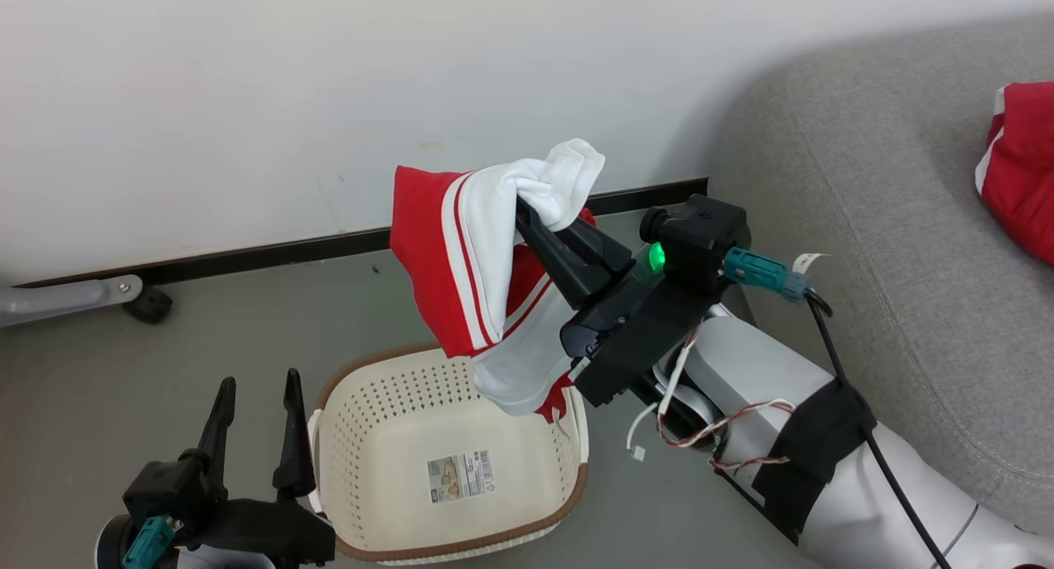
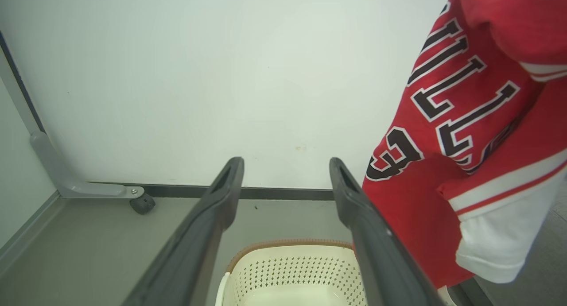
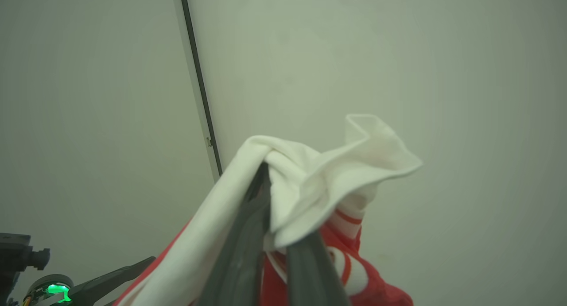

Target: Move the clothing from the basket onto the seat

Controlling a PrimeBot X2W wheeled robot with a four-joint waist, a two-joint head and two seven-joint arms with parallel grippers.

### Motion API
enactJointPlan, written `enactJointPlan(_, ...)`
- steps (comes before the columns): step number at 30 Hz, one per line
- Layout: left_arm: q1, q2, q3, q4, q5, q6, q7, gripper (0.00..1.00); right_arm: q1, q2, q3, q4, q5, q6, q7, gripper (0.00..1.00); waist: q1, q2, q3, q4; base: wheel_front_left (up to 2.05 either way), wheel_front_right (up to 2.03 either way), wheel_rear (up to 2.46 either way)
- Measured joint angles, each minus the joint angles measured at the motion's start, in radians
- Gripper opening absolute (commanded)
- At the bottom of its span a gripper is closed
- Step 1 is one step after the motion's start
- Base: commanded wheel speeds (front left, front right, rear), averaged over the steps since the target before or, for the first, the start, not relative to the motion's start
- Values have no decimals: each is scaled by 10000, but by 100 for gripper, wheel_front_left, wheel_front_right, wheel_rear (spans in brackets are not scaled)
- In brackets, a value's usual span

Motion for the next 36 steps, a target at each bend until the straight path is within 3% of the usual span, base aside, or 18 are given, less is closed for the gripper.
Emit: enactJointPlan(36,-12,-130,-267,29,63,-387,0,100,3,2,-255,144,-4,0,0,0,0,0,-276,-2669,0,0,0)
